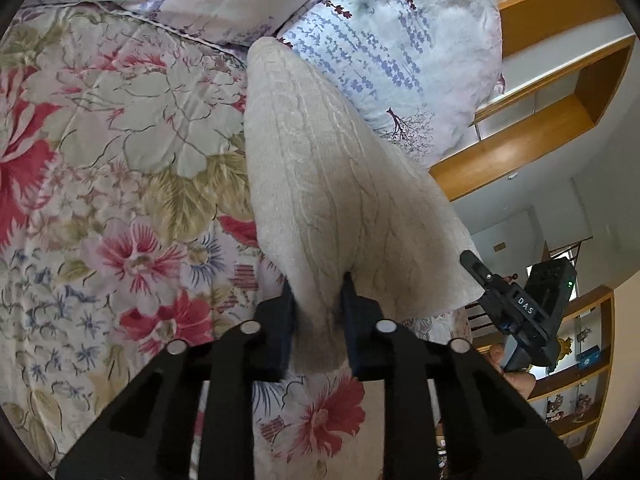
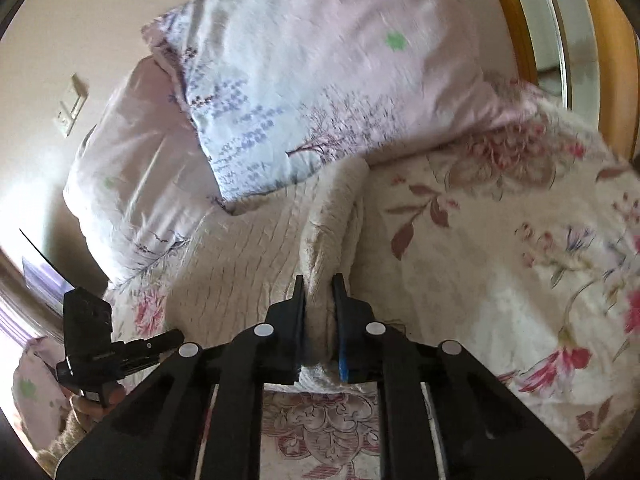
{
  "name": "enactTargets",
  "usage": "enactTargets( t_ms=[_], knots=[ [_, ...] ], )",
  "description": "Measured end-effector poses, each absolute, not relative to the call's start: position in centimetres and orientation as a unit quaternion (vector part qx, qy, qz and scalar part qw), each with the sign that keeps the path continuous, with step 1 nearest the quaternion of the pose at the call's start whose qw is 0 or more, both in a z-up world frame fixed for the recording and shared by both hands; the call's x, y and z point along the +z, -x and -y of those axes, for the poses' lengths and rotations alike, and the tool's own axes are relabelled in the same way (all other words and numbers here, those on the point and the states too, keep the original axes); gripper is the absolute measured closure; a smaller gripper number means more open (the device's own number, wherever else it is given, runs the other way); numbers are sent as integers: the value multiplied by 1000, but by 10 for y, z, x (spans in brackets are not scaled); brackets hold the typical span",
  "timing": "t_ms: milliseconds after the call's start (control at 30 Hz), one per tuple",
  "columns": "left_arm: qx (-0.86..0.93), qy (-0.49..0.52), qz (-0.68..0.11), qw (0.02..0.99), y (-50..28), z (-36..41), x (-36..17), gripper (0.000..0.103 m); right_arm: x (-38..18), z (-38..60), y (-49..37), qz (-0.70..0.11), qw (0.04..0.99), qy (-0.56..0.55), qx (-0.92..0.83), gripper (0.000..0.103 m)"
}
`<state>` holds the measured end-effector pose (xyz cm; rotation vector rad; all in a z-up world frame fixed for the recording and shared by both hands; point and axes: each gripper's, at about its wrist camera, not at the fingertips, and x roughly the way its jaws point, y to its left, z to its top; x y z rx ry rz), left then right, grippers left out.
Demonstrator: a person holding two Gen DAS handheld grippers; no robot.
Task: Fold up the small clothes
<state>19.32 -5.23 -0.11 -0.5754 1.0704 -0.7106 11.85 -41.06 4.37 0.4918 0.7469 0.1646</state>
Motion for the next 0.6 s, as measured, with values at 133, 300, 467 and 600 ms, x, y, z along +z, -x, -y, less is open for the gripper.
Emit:
enactTargets(
  t_ms=[133,300,467,600],
  knots=[
    [-326,264,-490,764,-187,50,-5,86,20,411,-122,-401,889,-216,47,91],
    [-322,261,-489,767,-183,52,-11,85,-4,421,-124,-407,877,-251,43,90],
    [-318,262,-506,758,-186,49,-8,70,7,427,-126,-415,868,-267,49,67],
    [-301,275,-495,767,-195,41,5,42,25,445,-139,-382,865,-320,56,47]
  ],
)
